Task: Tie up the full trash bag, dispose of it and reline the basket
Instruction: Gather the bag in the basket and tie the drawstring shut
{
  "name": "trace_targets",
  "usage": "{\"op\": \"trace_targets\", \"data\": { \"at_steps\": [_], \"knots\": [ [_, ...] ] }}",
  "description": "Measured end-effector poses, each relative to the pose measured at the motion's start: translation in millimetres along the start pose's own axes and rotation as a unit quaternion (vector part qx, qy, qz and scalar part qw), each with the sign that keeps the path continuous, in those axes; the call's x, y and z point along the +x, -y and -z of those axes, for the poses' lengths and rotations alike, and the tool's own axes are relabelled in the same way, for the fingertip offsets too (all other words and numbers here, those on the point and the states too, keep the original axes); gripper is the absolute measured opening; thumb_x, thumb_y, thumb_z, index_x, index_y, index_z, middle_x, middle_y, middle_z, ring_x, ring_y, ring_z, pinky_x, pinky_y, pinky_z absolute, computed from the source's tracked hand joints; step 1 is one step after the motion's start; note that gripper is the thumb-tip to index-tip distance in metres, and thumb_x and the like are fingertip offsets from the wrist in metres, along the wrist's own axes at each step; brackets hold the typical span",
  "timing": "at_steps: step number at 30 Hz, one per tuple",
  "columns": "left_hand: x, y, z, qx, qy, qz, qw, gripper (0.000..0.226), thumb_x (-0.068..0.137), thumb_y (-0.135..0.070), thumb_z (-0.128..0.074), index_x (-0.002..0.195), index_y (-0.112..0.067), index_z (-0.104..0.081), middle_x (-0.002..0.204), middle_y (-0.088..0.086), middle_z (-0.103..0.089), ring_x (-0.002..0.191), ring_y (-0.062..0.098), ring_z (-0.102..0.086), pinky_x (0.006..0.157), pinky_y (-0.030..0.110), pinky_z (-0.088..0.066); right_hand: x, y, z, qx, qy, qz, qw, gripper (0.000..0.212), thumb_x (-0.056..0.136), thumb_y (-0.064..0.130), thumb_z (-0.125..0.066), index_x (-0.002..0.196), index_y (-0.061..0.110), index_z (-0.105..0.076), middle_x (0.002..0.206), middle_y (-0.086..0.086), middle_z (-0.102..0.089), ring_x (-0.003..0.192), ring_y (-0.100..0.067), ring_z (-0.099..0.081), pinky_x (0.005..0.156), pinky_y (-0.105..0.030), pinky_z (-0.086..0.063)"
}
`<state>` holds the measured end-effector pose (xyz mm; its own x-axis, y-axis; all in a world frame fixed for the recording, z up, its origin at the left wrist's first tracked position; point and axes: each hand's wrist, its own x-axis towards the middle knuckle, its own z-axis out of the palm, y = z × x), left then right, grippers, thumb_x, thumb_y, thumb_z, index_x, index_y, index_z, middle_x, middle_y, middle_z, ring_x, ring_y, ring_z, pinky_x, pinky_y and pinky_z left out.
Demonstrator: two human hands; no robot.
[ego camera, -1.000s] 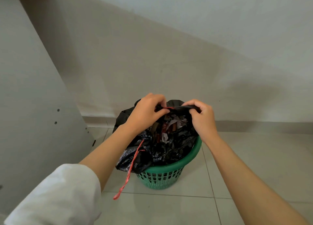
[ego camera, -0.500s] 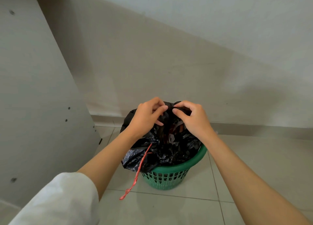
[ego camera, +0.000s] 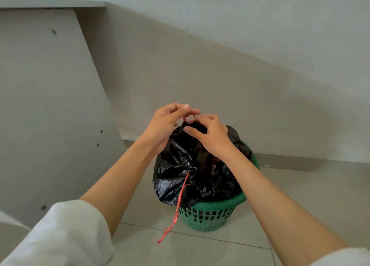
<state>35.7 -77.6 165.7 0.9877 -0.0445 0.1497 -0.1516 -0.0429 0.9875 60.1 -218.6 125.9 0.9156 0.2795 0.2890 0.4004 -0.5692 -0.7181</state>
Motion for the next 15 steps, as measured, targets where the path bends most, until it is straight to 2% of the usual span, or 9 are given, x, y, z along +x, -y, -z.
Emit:
{"op": "trace_targets", "data": {
  "at_steps": [2, 3, 4, 5, 7, 9, 11, 13, 15],
  "knots": [
    [-2.2, 0.9, 5.7, -0.113, 0.002, 0.025, 0.993, 0.019, 0.096, -0.02, -0.05, 0.081, -0.014, -0.06, 0.086, -0.004, -0.072, 0.083, 0.007, -0.067, 0.073, 0.018, -0.049, 2.7, 5.7, -3.5, -0.005, 0.019, 0.001, 1.0, 0.021, 0.082, 0.057, -0.058, 0.093, 0.04, -0.062, 0.099, 0.021, -0.055, 0.119, -0.007, -0.041, 0.11, -0.059, -0.006],
    [-2.7, 2.4, 7.8, -0.165, -0.002, 0.036, 0.986, 0.02, 0.096, -0.019, -0.05, 0.08, -0.013, -0.059, 0.082, -0.002, -0.071, 0.082, 0.012, -0.067, 0.073, 0.022, -0.052, 3.4, 8.4, -5.3, -0.004, 0.019, 0.001, 1.0, 0.016, 0.079, 0.06, -0.059, 0.075, 0.045, -0.06, 0.08, 0.024, -0.056, 0.104, -0.007, -0.052, 0.11, -0.056, -0.01],
    [-2.9, 3.7, 9.1, -0.204, -0.011, 0.044, 0.978, 0.02, 0.096, -0.018, -0.05, 0.079, -0.012, -0.058, 0.078, -0.002, -0.069, 0.081, 0.014, -0.068, 0.076, 0.026, -0.053, 4.3, 9.9, -8.4, -0.007, 0.01, 0.001, 1.0, 0.025, 0.078, 0.062, -0.059, 0.059, 0.046, -0.057, 0.058, 0.023, -0.052, 0.081, -0.004, -0.055, 0.108, -0.05, -0.017],
    [-3.0, 4.9, 10.3, -0.227, -0.025, 0.049, 0.972, 0.019, 0.096, -0.018, -0.051, 0.079, -0.012, -0.057, 0.075, -0.002, -0.066, 0.079, 0.015, -0.067, 0.078, 0.029, -0.052, 5.4, 10.5, -12.1, -0.013, 0.0, 0.003, 1.0, 0.036, 0.078, 0.062, -0.06, 0.049, 0.043, -0.052, 0.044, 0.02, -0.047, 0.061, -0.002, -0.049, 0.101, -0.043, -0.024],
    [-1.7, 7.1, 14.0, -0.251, -0.058, 0.054, 0.965, 0.019, 0.096, -0.018, -0.052, 0.077, -0.013, -0.055, 0.068, -0.003, -0.062, 0.07, 0.012, -0.065, 0.079, 0.031, -0.051, 8.6, 8.0, -20.2, -0.062, -0.039, 0.027, 0.997, 0.047, 0.084, 0.053, -0.059, 0.046, 0.03, -0.044, 0.039, 0.011, -0.044, 0.049, -0.005, -0.039, 0.093, -0.039, -0.03],
    [1.4, 6.7, 22.8, -0.263, -0.089, 0.047, 0.96, 0.02, 0.096, -0.017, -0.051, 0.076, -0.014, -0.052, 0.063, -0.004, -0.057, 0.06, 0.009, -0.06, 0.079, 0.031, -0.054, 10.3, 3.7, -23.2, -0.144, -0.054, 0.047, 0.987, 0.03, 0.09, 0.042, -0.055, 0.066, 0.029, -0.044, 0.05, 0.011, -0.045, 0.058, -0.012, -0.046, 0.104, -0.044, -0.026],
    [5.8, 6.5, 38.5, -0.259, -0.123, 0.043, 0.957, 0.019, 0.095, -0.017, -0.051, 0.077, -0.014, -0.051, 0.059, -0.005, -0.053, 0.054, 0.007, -0.056, 0.071, 0.027, -0.057, 9.7, -1.5, -16.9, -0.19, -0.022, 0.049, 0.98, 0.016, 0.092, 0.041, -0.052, 0.087, 0.026, -0.049, 0.069, 0.01, -0.059, 0.075, -0.02, -0.057, 0.108, -0.041, -0.022],
    [10.4, 6.7, 59.4, -0.262, -0.174, 0.041, 0.948, 0.017, 0.095, -0.016, -0.053, 0.077, -0.014, -0.05, 0.056, -0.006, -0.051, 0.049, 0.006, -0.05, 0.061, 0.023, -0.054, 7.5, -11.7, -6.8, -0.224, 0.009, 0.05, 0.973, 0.02, 0.093, 0.045, -0.051, 0.102, 0.029, -0.059, 0.088, 0.008, -0.067, 0.09, -0.019, -0.058, 0.103, -0.039, -0.023],
    [13.7, 7.6, 81.3, -0.271, -0.228, 0.036, 0.934, 0.017, 0.094, -0.014, -0.054, 0.078, -0.014, -0.051, 0.053, -0.006, -0.049, 0.045, 0.006, -0.046, 0.057, 0.022, -0.051, 5.0, -25.8, 4.4, -0.249, 0.02, 0.054, 0.967, 0.023, 0.092, 0.046, -0.051, 0.105, 0.032, -0.063, 0.094, 0.008, -0.064, 0.1, -0.017, -0.053, 0.096, -0.039, -0.026]
  ]
}}
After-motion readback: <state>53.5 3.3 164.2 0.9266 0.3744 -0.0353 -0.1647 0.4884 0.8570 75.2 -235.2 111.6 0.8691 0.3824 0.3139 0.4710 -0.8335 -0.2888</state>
